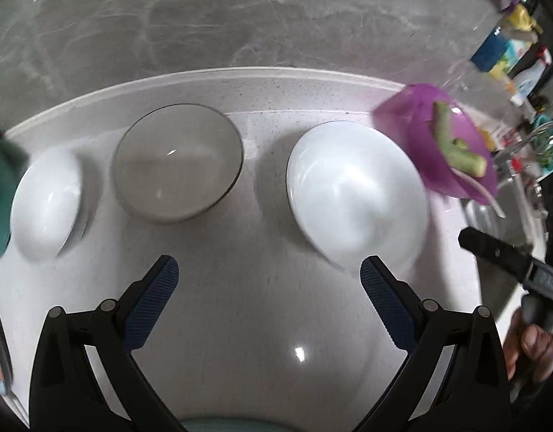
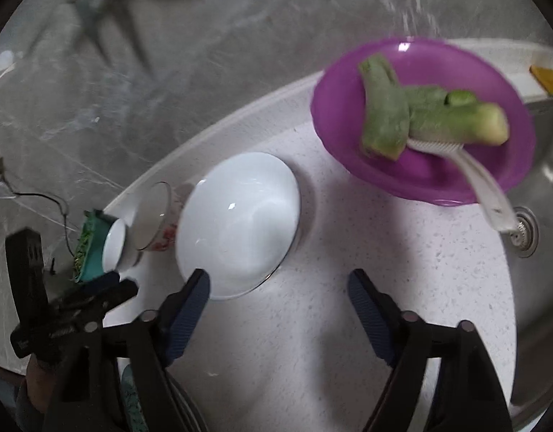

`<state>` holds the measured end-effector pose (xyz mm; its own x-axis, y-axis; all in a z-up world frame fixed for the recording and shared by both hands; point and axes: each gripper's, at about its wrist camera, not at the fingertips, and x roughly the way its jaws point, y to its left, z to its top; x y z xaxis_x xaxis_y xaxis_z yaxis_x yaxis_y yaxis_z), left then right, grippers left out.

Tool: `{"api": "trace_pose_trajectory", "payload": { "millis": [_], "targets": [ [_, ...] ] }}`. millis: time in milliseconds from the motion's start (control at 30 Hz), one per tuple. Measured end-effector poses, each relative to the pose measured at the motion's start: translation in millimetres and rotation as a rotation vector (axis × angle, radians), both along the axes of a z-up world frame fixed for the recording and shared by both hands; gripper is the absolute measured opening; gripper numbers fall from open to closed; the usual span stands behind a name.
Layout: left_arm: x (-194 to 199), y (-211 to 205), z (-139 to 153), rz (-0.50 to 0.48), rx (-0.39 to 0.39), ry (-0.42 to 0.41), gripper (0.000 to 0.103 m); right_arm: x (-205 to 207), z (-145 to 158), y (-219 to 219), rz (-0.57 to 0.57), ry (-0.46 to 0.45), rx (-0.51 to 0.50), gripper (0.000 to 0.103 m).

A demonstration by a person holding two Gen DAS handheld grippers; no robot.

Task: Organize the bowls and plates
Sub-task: 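Move both grippers to the large white bowl by the wall, then close both grippers on the rim of the large white bowl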

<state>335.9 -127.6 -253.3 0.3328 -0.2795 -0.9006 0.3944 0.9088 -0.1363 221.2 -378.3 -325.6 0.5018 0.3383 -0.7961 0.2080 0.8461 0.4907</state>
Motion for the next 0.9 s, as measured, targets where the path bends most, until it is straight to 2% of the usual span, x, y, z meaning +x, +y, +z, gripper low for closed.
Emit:
{"api": "trace_pose_trajectory", "payload": {
  "millis": [233, 433, 567, 667, 733, 767, 800, 833, 867, 900],
  "targets": [
    [28.3, -37.5, -30.1, -0.041, 0.036, 0.046, 0.102, 27.3, -30.1, -9.0, -0.023, 0.056, 0.009, 0.077],
    [45.2, -59.8, -56.2, -0.054, 0.041, 0.073, 0.102, 44.5, -38.7, -7.4, -0.009, 0.069, 0.004, 0.076],
    [53.1, -69.2, -68.2, -0.053, 0.042, 0.081, 0.101, 49.9, -49.7, -7.9, 0.007, 0.091, 0.007, 0.065],
    [56.2, -73.3, -75.2, -0.06, 0.05, 0.077, 0.097, 53.5, -56.1, -6.0, 0.024, 0.103, 0.009, 0.056],
    [57.4, -77.0, -75.1, -0.07, 0.047, 0.059, 0.087, 55.8, -59.5, -6.6, 0.034, 0.109, 0.017, 0.045],
    [57.3, -78.3, -75.4, -0.076, 0.043, 0.06, 0.075, 56.3, -61.1, -7.0, 0.037, 0.112, 0.018, 0.041],
    [57.5, -79.7, -76.2, -0.083, 0.037, 0.067, 0.057, 57.1, -62.5, -7.8, 0.04, 0.114, 0.02, 0.035],
    [59.2, -83.1, -79.0, -0.086, 0.035, 0.077, 0.047, 58.4, -63.7, -7.3, 0.044, 0.114, 0.025, 0.032],
    [60.1, -84.9, -81.7, -0.088, 0.035, 0.086, 0.034, 59.5, -64.2, -7.2, 0.047, 0.112, 0.028, 0.031],
    [59.5, -85.3, -82.4, -0.088, 0.046, 0.082, 0.032, 59.6, -63.6, -7.2, 0.049, 0.107, 0.028, 0.026]
  ]
}}
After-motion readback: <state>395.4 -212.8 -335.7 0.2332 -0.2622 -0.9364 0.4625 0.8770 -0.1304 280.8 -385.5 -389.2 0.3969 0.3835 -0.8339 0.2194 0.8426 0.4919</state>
